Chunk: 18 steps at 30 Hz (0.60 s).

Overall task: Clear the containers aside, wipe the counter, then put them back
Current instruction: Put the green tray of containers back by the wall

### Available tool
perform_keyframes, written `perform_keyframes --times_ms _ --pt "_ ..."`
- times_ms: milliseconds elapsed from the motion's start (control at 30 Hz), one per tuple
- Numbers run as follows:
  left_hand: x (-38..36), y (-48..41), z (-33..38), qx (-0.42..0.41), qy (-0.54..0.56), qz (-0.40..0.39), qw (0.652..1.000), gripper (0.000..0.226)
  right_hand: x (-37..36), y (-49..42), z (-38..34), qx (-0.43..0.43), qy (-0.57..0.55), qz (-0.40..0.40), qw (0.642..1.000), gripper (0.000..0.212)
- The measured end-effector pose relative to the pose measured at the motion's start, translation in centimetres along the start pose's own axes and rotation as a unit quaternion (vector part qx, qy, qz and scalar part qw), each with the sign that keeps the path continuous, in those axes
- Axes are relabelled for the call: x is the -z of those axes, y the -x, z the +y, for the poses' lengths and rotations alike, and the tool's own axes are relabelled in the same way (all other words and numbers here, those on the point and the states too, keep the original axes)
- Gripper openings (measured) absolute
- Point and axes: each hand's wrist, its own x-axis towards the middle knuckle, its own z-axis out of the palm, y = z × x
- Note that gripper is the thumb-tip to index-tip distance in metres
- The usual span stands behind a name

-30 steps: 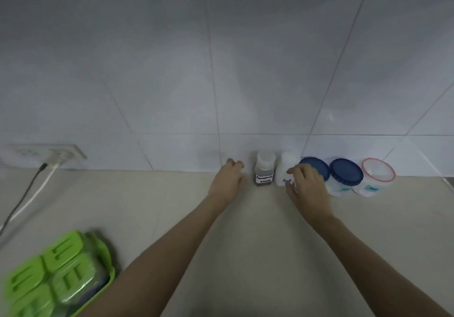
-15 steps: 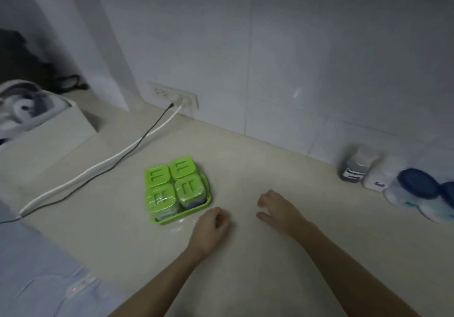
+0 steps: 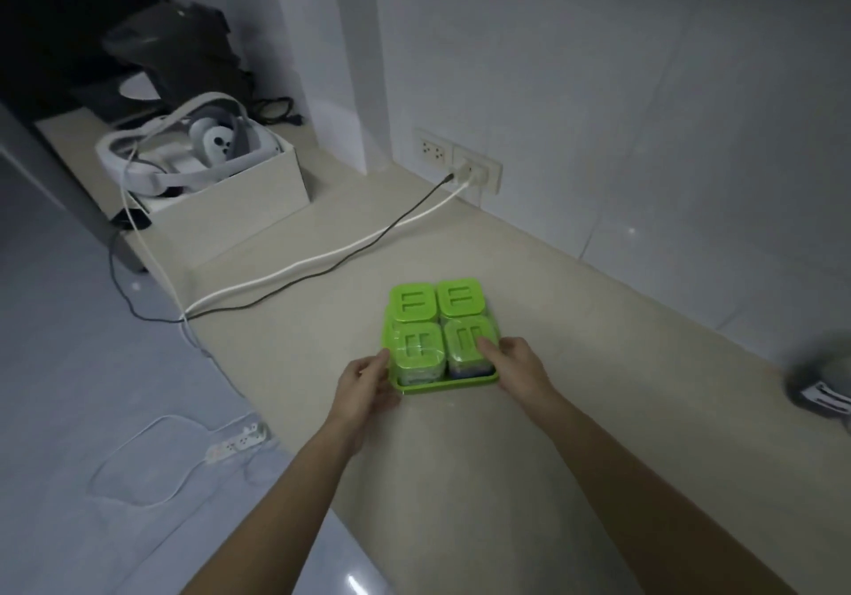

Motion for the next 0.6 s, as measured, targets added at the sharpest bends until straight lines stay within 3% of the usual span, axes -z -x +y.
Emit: perform_keyframes --times_ms 167,267,500,600 --pt "-1.9 -0.5 1.1 0.004 -0.067 0.028 0.997 0.05 0.5 -0.1 1.0 -0.027 -0.042 -0.042 0.998 0.051" --pt "-4.1 -0.2 1.5 -0.004 -0.102 -0.008 0.995 0.052 3.4 1.3 2.2 -0.025 -0.092 -0.03 0.995 0.035" --pt "-15.6 1.1 -0.5 -0.038 -0.183 -0.161 0.969 0.047 13.9 4.3 8.3 -0.052 -0.141 0.113 0.982 0.038" --pt "-20.5 1.8 -1.3 -0.094 -0.241 -0.22 0.94 0.045 17.5 6.1 10.6 -0.048 -0.071 0.206 0.975 0.036"
